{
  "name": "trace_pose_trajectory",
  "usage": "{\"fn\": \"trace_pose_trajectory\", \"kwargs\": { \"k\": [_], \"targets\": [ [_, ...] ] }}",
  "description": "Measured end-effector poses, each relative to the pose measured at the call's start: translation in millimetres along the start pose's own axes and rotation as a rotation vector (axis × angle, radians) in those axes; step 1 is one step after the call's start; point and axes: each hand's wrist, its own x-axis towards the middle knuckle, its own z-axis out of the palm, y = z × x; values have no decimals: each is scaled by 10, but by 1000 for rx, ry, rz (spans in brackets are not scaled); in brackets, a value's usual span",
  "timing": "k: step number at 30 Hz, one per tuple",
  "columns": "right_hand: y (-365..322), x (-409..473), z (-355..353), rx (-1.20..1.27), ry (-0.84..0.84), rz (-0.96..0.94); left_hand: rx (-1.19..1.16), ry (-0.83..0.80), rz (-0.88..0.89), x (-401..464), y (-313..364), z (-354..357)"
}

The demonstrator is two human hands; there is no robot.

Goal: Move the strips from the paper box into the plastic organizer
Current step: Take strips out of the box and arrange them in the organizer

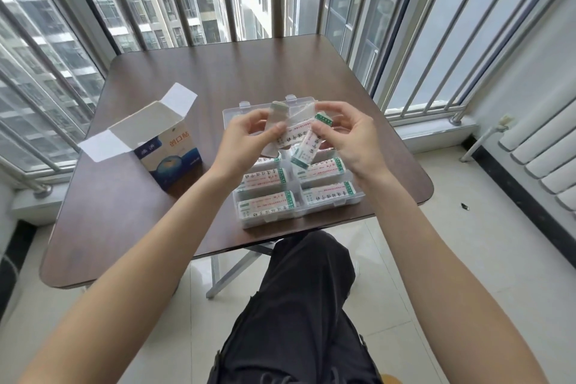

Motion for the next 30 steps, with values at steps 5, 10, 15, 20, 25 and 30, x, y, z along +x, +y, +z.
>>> {"fn": "trace_pose_trajectory", "kwargs": {
  "k": [5, 10, 15, 20, 25, 30],
  "targets": [
    [51, -1, -114, -7, -10, 69, -33, 4, -33, -10, -1, 36],
    [14, -8, -67, 48, -26, 59, -30, -34, -58, -37, 7, 97],
    [31, -1, -117, -32, -31, 26, -42, 19, -63, -58, 16, 66],
    [149, 41, -348, -188, 16, 86, 84, 81, -7, -69, -22, -77],
    [268, -13, -299, -403, -69, 52, 271, 60, 95, -85, -34, -88],
    [340, 15, -291, -418, 4, 59, 337, 26, 115, -78, -27, -72]
  ]
}}
